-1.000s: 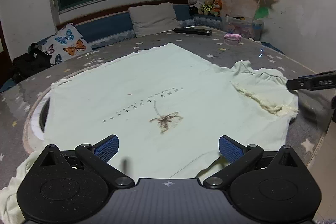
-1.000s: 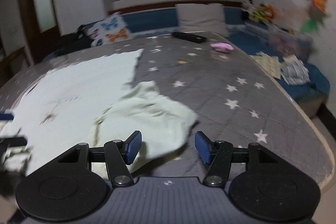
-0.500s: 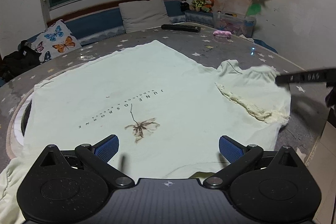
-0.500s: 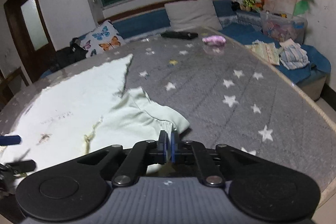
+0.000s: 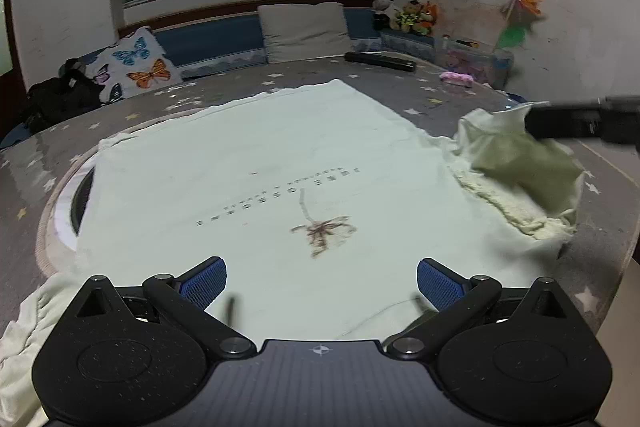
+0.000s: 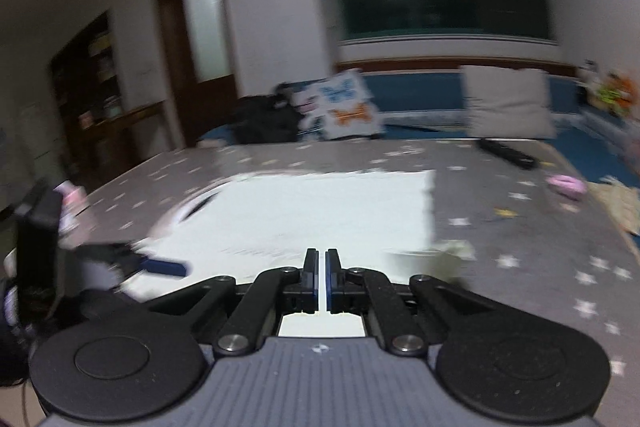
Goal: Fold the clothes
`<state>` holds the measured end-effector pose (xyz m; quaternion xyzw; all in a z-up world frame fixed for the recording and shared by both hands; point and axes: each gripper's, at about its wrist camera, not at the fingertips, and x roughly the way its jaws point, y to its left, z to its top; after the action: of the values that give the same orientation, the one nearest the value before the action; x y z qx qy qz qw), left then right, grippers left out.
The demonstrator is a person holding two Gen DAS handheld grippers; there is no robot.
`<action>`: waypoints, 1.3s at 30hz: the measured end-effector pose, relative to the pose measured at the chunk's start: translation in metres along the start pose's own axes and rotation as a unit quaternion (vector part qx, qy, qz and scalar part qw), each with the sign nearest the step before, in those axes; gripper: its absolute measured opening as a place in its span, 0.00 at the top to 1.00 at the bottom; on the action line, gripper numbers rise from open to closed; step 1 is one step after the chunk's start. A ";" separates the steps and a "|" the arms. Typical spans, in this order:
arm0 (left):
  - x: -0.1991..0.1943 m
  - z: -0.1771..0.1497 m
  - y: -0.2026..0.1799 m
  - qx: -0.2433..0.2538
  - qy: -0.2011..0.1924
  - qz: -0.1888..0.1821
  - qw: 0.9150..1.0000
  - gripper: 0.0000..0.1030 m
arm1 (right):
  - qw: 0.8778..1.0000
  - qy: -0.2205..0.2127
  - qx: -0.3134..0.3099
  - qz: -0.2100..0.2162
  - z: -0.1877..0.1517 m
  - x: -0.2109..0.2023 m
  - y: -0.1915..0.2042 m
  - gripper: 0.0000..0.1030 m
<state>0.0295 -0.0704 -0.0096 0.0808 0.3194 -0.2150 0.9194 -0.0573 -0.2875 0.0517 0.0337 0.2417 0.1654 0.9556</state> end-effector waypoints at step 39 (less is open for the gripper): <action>0.008 -0.002 -0.004 -0.004 0.010 -0.008 1.000 0.00 | 0.994 -0.014 0.073 -0.077 -0.009 -0.005 -0.051 0.98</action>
<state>0.0318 -0.0757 -0.0162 0.0763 0.3303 -0.2203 0.9146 -0.0502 -0.3371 0.0389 0.0870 0.2421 0.0724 0.9636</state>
